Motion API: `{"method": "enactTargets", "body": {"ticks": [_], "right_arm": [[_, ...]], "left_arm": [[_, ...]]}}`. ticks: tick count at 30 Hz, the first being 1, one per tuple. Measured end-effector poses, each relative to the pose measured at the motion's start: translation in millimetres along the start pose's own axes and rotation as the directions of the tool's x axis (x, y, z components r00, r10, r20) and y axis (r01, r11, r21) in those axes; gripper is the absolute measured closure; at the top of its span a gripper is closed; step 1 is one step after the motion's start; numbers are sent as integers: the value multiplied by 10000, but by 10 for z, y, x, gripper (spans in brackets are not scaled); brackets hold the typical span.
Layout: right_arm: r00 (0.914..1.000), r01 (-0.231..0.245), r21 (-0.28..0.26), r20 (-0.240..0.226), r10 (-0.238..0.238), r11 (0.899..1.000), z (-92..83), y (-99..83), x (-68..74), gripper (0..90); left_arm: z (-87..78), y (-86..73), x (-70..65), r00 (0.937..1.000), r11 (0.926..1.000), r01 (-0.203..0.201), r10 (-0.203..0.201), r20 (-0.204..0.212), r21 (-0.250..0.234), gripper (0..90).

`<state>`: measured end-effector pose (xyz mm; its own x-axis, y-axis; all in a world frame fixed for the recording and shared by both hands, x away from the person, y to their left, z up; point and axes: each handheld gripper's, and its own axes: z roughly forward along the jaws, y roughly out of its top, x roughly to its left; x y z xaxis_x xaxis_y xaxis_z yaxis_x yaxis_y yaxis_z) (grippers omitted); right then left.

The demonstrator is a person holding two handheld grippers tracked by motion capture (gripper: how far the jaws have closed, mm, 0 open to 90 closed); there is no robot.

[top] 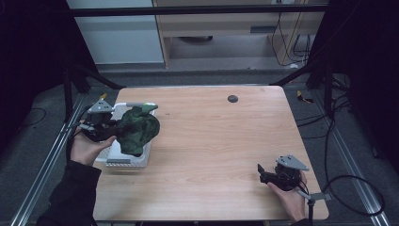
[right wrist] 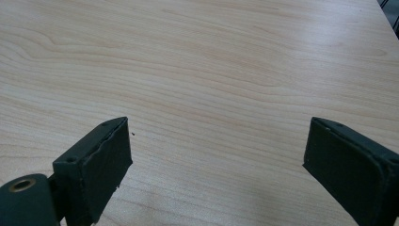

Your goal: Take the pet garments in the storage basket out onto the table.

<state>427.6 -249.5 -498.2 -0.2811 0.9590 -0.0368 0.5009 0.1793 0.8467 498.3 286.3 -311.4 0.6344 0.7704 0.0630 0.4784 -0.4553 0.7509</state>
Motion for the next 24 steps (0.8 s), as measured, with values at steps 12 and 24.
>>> {"method": "enactTargets", "body": {"ticks": [12, 24], "right_arm": [[10000, -7, -3, -40, 7, 10000, -1, 1, 6, 81], [10000, -21, -3, -91, 21, 10000, -5, 3, 9, 81]], "left_arm": [[60, 166, -233, 9955, 9965, -826, 818, 489, 148, 743], [180, 267, -461, 9785, 9847, -1722, 1678, 1197, 273, 743]]}}
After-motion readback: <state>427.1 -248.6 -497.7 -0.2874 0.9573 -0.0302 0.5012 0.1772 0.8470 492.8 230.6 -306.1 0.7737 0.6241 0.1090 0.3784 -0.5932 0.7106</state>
